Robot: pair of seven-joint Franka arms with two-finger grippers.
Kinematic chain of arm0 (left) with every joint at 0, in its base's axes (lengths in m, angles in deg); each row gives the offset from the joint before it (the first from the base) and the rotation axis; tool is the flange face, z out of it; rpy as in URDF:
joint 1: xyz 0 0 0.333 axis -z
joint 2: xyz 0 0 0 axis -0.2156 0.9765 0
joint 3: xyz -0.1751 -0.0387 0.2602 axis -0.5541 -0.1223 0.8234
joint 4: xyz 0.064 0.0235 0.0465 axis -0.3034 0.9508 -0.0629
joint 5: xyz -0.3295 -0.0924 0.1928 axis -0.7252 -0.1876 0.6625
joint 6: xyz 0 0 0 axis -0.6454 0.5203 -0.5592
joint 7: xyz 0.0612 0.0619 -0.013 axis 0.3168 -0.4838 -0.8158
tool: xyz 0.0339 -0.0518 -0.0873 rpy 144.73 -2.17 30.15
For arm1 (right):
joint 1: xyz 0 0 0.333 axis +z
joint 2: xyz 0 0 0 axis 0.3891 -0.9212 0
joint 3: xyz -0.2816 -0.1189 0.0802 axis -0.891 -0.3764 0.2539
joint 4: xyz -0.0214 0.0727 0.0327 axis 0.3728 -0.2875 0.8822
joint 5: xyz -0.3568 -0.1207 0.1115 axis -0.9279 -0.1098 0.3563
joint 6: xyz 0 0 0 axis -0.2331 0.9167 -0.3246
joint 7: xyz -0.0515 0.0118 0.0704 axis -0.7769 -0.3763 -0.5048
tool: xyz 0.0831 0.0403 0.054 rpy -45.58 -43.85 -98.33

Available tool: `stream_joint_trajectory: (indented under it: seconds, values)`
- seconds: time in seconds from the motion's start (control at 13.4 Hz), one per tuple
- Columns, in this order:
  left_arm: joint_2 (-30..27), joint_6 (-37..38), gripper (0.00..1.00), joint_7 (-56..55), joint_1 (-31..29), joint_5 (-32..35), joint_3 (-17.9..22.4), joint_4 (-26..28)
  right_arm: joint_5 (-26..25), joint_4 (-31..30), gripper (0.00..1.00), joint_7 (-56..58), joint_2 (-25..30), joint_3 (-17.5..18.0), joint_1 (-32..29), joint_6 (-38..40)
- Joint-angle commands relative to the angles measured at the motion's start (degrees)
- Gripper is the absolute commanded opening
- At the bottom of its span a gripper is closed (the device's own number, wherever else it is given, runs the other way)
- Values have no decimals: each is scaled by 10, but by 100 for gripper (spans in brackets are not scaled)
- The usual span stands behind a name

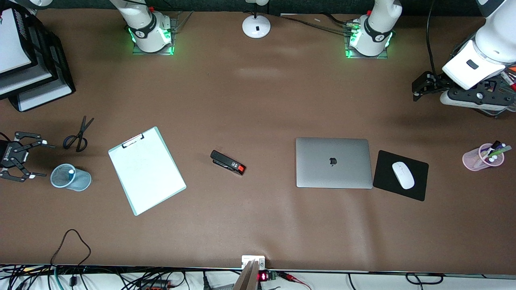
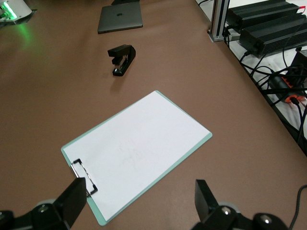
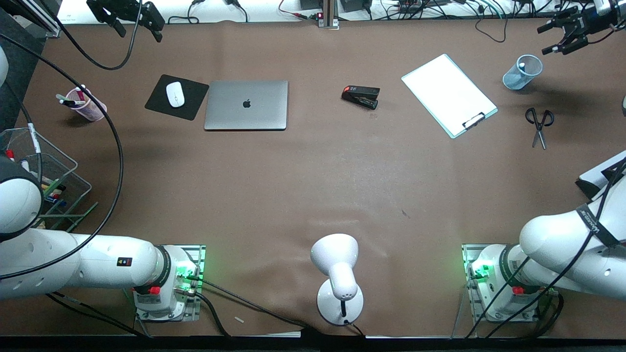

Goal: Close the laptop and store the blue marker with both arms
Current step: 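Lower the blue marker into the light blue cup and open the right gripper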

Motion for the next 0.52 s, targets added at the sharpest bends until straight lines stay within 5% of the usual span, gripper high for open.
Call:
stream_joint_trajectory:
  seconds: [0.0, 0.45]
  values:
    - [5, 1, 100, 7, 4, -7, 3, -9, -17, -3, 100, -59, 31, 2, 15, 18]
    - [5, 1, 100, 7, 4, -7, 1, -10, -90, 71, 100, -199, 48, 0, 97, 16]
